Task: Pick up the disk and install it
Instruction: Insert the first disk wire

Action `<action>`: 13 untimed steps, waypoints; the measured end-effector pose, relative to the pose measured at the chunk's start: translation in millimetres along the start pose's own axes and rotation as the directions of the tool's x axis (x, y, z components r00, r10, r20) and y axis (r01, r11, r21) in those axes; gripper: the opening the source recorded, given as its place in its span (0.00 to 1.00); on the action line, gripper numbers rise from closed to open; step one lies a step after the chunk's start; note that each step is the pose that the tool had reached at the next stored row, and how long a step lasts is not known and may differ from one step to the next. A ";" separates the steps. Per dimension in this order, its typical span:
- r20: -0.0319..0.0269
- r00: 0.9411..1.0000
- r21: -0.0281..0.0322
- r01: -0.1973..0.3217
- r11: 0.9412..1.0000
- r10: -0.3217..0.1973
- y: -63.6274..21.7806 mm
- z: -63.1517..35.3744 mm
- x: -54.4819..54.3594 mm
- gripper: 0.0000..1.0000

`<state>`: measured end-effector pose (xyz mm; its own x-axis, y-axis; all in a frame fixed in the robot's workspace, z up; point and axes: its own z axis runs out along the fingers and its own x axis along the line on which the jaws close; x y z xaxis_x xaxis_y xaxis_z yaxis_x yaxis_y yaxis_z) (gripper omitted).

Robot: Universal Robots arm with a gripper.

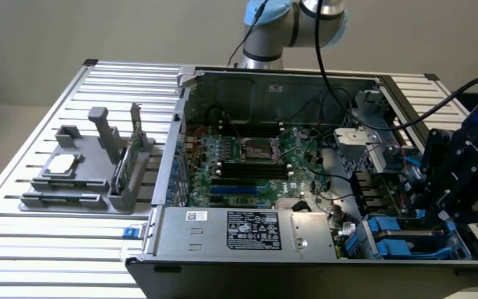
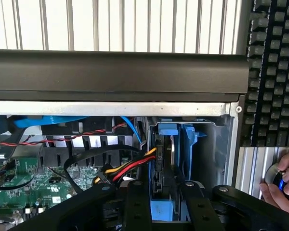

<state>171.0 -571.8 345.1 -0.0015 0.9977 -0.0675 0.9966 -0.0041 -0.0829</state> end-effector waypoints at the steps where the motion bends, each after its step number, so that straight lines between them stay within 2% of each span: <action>1: 0.000 1.000 0.000 0.000 1.000 0.000 -0.4 -3.1 -0.2 0.31; 8: 0.000 1.000 0.000 0.000 1.000 0.000 -3.0 -32.6 -2.2 0.31; 13: 0.000 1.000 0.000 0.000 1.000 0.000 -5.1 -45.0 -2.2 0.31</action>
<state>169.7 -570.9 390.4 -0.0013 0.9977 -0.0675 0.9966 -0.0043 -0.0829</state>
